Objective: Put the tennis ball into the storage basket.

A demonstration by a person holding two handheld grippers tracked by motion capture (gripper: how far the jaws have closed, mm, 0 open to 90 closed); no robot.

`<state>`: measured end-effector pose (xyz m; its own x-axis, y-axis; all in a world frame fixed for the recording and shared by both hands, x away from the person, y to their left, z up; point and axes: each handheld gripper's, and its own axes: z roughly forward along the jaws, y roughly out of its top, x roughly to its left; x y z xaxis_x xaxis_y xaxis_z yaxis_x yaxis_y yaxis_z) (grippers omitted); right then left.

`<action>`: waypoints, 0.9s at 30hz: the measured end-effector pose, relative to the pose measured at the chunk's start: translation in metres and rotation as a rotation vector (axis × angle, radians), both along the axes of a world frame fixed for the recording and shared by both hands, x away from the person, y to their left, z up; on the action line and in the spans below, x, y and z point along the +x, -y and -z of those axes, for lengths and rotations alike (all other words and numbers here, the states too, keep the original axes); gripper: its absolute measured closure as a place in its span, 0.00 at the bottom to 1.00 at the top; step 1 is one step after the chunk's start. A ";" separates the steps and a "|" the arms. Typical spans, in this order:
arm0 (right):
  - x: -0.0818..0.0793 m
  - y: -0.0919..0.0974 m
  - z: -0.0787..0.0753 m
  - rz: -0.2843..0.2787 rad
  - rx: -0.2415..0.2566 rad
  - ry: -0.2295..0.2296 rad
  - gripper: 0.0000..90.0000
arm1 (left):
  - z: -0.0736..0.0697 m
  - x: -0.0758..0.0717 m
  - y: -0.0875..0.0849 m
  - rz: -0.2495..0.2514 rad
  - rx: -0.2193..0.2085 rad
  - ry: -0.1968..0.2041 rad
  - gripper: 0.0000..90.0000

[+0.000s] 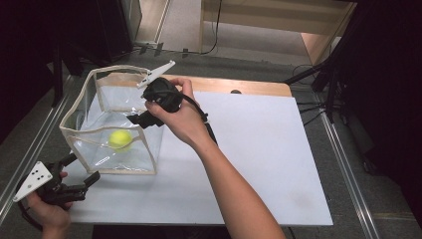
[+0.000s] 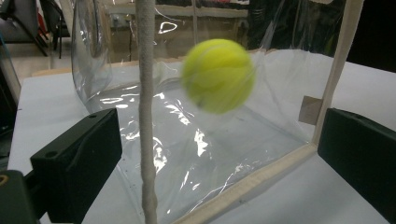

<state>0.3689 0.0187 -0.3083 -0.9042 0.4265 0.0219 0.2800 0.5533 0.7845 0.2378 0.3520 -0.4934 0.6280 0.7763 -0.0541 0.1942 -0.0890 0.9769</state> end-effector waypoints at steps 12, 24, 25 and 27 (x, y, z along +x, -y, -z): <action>-0.008 0.023 0.005 0.042 0.036 0.013 0.09 | 0.000 0.000 0.001 -0.001 0.002 0.002 0.00; -0.018 0.045 0.019 0.063 0.067 -0.001 0.00 | 0.000 0.000 0.001 -0.002 0.004 0.000 0.00; -0.019 0.047 0.021 0.066 0.071 0.001 0.00 | 0.000 0.000 0.001 -0.002 0.004 0.000 0.00; -0.020 0.050 0.024 0.070 0.065 0.001 0.00 | 0.000 0.000 0.001 -0.002 0.006 0.000 0.00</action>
